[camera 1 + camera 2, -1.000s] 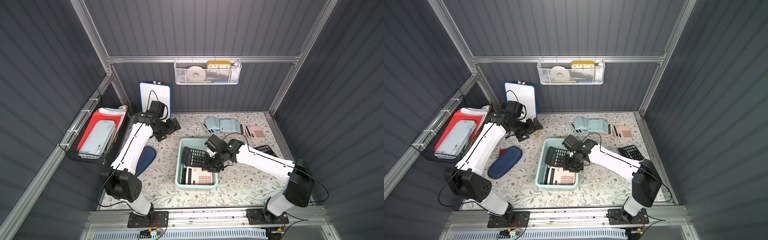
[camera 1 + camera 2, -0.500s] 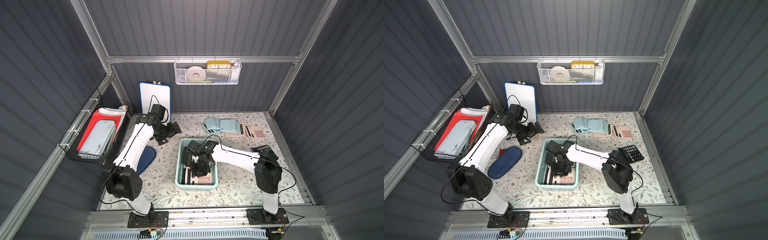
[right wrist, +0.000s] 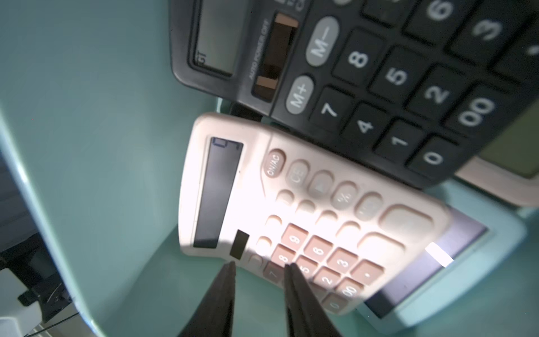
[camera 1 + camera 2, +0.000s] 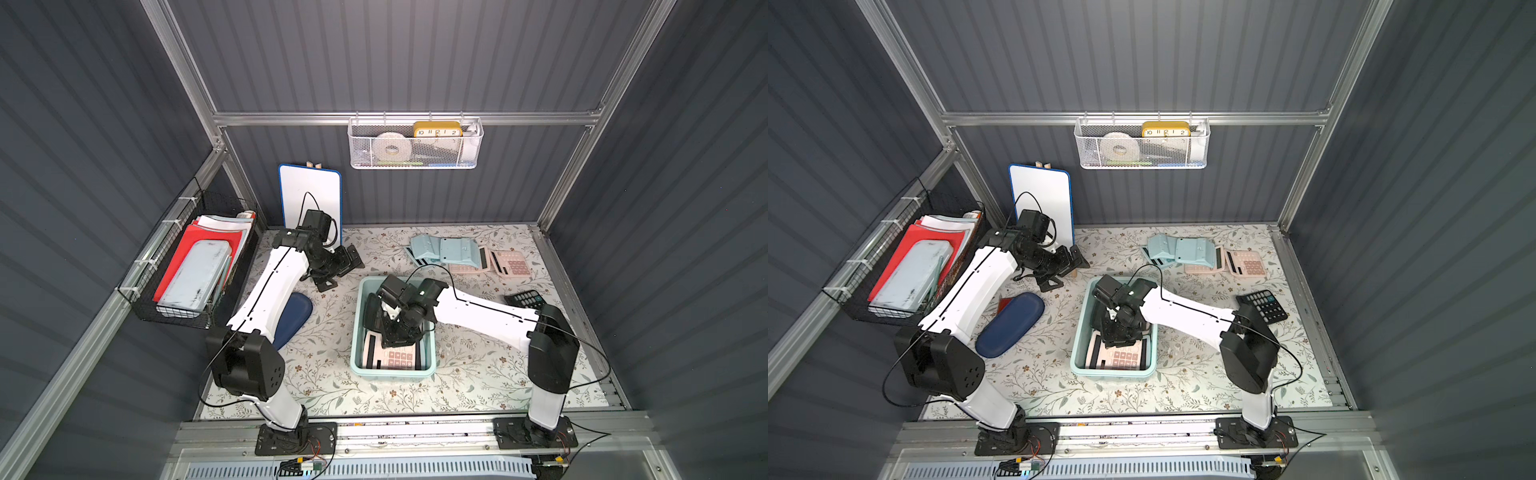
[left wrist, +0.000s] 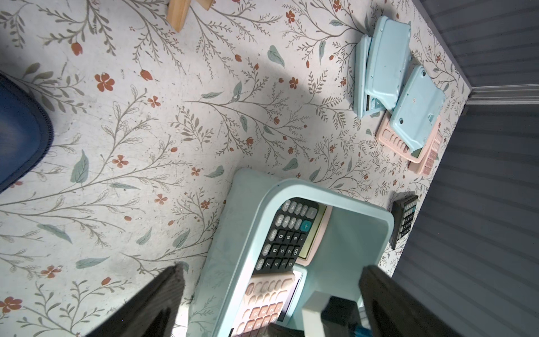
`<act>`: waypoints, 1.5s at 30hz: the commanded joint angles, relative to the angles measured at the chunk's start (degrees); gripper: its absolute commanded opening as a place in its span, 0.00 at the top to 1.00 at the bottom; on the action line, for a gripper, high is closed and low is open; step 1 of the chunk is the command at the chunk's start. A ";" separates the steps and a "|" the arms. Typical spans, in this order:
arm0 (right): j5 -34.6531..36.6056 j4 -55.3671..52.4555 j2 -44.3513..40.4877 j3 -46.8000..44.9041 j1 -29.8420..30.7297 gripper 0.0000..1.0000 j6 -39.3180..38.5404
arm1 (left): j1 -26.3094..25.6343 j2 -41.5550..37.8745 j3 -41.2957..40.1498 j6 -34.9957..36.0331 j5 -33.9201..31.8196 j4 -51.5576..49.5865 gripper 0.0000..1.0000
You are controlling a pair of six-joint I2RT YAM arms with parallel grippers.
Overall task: Put the calculator in the storage box
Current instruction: Place the calculator in the storage box, then pick up the calculator at the center of the board.
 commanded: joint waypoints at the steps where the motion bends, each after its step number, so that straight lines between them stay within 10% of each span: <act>1: 3.04 -0.66 -0.94 -0.60 -0.09 0.67 -0.69 | 0.47 0.32 -0.61 0.28 0.88 -0.78 0.01; 11: 7.14 -0.57 -9.18 4.63 -9.47 0.59 0.52 | 0.38 4.04 4.98 1.46 3.43 1.81 0.01; 32: -5.53 29.87 -17.79 -17.04 -42.76 0.35 17.55 | -3.09 32.11 34.88 3.26 8.54 0.74 0.01; 45: 0.51 23.54 -22.76 -23.60 -51.91 0.28 18.86 | -3.71 36.40 38.48 2.78 11.66 -0.78 0.01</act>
